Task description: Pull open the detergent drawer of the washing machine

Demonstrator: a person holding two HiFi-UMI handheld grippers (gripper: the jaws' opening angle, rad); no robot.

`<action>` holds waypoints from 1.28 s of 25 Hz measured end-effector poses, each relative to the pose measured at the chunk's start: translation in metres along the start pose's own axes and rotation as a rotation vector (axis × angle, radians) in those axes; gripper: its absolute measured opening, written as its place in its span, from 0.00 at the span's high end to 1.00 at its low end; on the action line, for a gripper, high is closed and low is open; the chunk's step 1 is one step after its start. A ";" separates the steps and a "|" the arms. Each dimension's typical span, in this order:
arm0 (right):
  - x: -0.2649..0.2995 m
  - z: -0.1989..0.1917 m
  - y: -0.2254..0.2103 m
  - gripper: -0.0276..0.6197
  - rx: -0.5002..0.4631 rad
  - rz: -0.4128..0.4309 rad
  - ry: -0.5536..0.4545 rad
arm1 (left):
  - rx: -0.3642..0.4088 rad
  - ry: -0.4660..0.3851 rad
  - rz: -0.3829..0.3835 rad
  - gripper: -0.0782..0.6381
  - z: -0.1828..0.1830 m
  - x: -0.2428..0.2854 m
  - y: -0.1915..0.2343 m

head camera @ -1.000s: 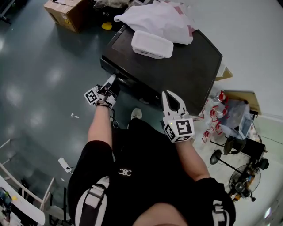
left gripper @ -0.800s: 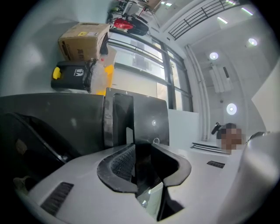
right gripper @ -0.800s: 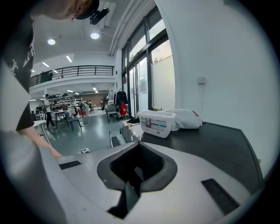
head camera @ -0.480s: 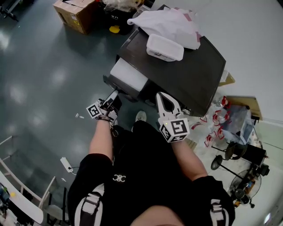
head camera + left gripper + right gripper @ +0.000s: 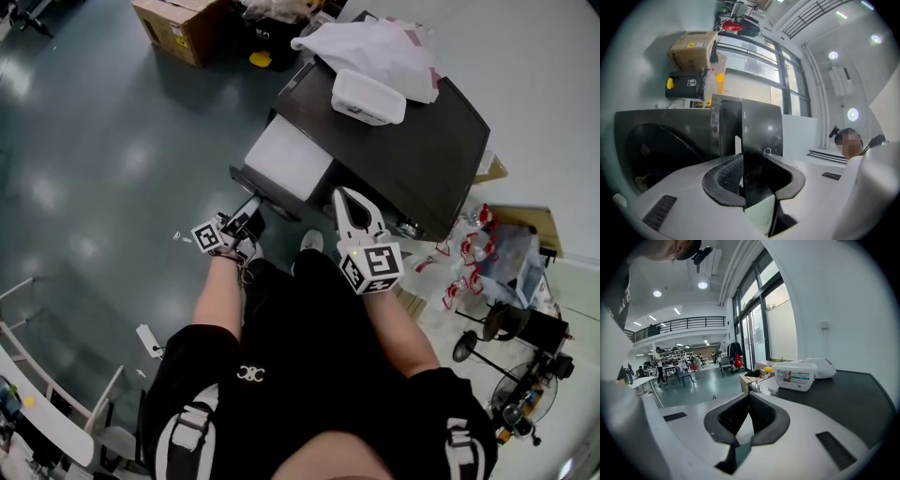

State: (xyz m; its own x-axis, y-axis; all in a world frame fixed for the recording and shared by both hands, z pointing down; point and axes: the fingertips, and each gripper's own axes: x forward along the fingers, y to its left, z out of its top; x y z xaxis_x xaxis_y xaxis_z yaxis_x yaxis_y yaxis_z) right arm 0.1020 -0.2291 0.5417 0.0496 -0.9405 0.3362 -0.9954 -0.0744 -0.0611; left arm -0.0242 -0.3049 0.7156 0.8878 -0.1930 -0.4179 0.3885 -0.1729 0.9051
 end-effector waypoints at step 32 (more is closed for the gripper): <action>-0.013 -0.010 0.061 0.95 0.062 0.021 -0.020 | -0.016 0.047 0.146 0.71 -0.031 -0.111 -0.030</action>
State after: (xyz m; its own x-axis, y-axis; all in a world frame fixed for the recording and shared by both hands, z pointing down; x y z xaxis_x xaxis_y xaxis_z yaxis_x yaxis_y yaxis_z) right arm 0.0397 -0.2179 0.5434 0.0312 -0.9483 0.3158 -0.9892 -0.0745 -0.1259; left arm -0.1274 -0.2484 0.7371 0.9456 -0.1697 -0.2775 0.2574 -0.1308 0.9574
